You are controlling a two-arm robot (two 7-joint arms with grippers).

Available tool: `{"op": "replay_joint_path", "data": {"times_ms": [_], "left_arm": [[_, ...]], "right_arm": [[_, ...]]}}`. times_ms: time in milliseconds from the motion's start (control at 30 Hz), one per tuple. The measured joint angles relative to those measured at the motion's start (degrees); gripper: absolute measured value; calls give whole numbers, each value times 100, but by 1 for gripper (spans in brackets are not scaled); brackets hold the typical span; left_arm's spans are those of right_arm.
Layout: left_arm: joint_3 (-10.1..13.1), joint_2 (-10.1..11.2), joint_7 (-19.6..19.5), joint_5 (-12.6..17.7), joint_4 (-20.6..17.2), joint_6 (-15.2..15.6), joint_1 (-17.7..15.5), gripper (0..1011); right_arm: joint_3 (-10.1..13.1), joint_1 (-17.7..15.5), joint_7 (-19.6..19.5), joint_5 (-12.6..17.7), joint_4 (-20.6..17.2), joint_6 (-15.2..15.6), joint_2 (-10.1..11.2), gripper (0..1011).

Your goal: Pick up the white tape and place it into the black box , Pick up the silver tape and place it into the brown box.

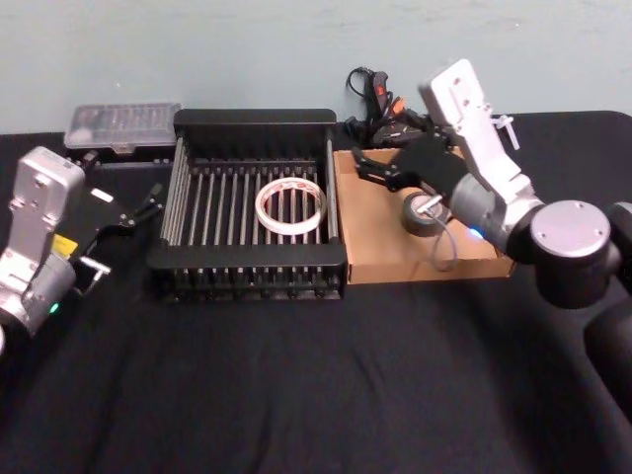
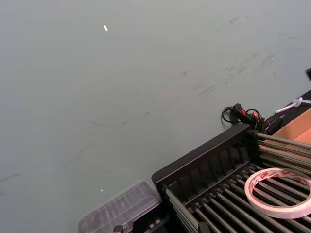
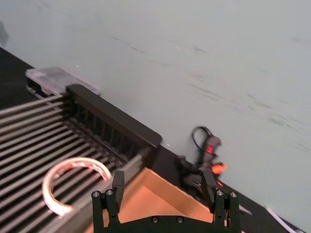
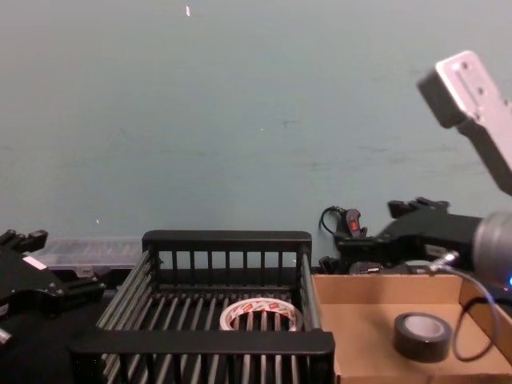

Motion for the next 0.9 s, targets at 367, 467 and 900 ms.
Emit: {"op": "replay_joint_path", "data": {"times_ms": [367, 467, 900], "left_arm": [[0, 0, 0, 0, 0, 0, 0, 1001], [0, 0, 0, 0, 0, 0, 0, 1001], [0, 0, 0, 0, 0, 0, 0, 1002]], "right_arm": [[354, -555, -244, -222, -494, 106, 197, 1002], [391, -629, -284, -285, -526, 103, 206, 1002], [533, -787, -362, -575, -480, 86, 140, 1002]]}}
